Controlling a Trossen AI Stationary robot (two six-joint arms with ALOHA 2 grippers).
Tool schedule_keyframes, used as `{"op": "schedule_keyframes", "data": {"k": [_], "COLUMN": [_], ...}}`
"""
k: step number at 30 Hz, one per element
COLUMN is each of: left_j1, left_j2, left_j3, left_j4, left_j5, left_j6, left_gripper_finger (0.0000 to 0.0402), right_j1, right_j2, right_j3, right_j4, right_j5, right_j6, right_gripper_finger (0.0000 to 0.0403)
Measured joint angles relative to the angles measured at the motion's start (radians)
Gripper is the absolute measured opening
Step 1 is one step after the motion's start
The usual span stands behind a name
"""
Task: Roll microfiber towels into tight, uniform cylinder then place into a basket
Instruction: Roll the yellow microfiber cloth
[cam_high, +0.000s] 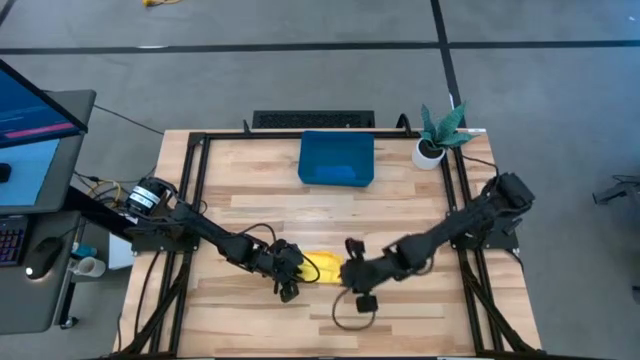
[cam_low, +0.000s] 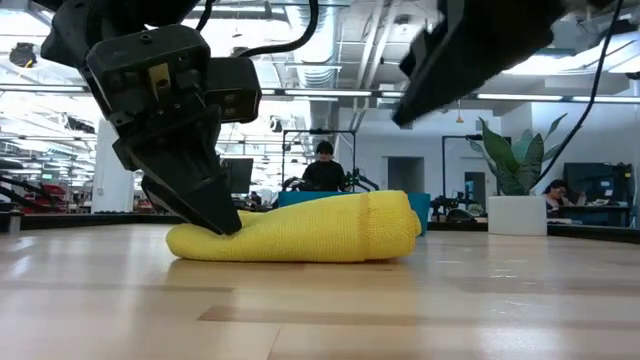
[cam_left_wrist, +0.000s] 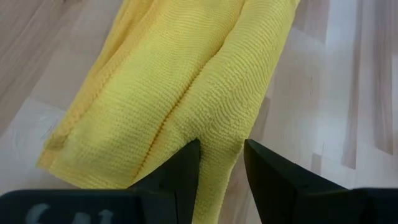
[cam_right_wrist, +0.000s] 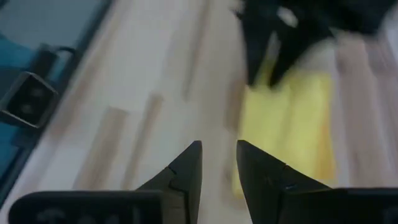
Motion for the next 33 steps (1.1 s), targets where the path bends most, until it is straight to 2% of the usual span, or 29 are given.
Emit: {"op": "schedule_keyframes", "data": {"k": [4,8,11,13,33], "left_j1": [0.000,0.000,0.000,0.000,0.000], "left_j2": [0.000,0.002,0.002,0.002,0.002], "left_j3": [0.000,0.000,0.000,0.000,0.003], "left_j4": [0.015,0.030,0.031,0.031,0.037], "left_j5": [-0.006,-0.013,-0.013,-0.013,-0.012], "left_j6": [-0.007,-0.007,-0.007,-0.007,0.026], "left_gripper_finger": [0.0125,0.0125,0.0125,0.0125,0.0125], "right_j1": [0.059,0.077,0.062,0.050,-0.068], "right_j2": [0.036,0.113,0.158,0.170,0.223], "right_j3": [-0.033,-0.035,-0.035,-0.035,-0.030], "right_j4": [0.191,0.287,0.332,0.316,0.166], "right_j5": [0.054,0.094,0.151,0.179,0.158], "right_j6": [-0.109,-0.231,-0.252,-0.235,0.085], "right_gripper_finger": [0.0123,0.0122,0.0118,0.0113,0.0081]}}
